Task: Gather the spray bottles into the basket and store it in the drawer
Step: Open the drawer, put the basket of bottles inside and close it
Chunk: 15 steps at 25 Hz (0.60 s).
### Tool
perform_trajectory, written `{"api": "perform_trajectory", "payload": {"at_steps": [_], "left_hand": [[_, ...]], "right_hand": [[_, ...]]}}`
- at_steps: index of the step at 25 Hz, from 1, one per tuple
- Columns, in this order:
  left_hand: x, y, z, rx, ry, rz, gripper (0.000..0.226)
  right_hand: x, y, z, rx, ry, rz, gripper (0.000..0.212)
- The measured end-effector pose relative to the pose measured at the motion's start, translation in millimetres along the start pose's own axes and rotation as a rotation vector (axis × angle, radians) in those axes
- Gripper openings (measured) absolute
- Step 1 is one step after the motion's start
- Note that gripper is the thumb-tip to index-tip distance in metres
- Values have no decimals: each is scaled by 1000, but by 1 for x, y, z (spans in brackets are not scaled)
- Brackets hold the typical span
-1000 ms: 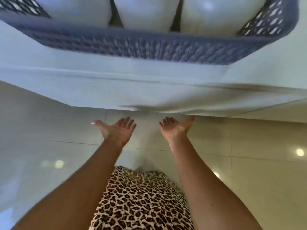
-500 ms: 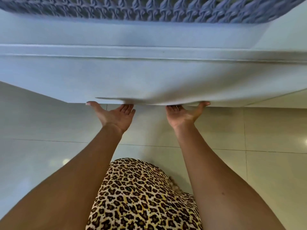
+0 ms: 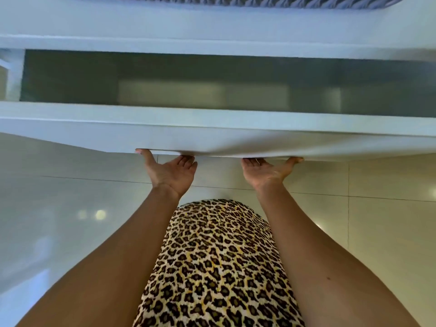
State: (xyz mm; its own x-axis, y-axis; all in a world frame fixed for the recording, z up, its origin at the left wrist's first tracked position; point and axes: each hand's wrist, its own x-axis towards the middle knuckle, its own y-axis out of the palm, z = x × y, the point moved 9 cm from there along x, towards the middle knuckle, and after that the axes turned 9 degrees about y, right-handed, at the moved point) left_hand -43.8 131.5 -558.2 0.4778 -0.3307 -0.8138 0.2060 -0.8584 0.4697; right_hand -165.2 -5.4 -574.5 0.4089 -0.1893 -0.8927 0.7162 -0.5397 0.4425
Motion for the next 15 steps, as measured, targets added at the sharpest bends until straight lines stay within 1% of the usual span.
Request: {"api": "perform_trajectory", "payload": {"at_steps": [3,5,7,10,11,12,13,14,15], "left_hand": [[-1,-8,-1,16,2,-6,121],[-5,-11,-6,36,6,-6,114],[-17,-13,-13,23,24,-9,106],[-66,-5,-19,14,2,39,99],[-90,0,-19,60,-23,65,97],[-117,6,-18,154,-37,85,92],[-143,14,-22,299,0,90,83],[-167,21,-34,475,112,70,72],[-190,30,-55,666,313,34,61]], "right_hand": [[-2,-5,0,-34,-21,-24,109],[-8,-11,1,-152,-21,-82,104],[-23,-21,0,-263,-17,-153,92],[-72,-36,-14,-221,-11,-167,76],[-96,-39,-21,-231,-7,-161,73],[-123,-42,-29,-298,-12,-173,71],[-152,-42,-34,-428,-42,-201,66],[-182,-37,-35,-615,-126,-234,58],[-212,-26,-31,-853,-294,-252,47]]}}
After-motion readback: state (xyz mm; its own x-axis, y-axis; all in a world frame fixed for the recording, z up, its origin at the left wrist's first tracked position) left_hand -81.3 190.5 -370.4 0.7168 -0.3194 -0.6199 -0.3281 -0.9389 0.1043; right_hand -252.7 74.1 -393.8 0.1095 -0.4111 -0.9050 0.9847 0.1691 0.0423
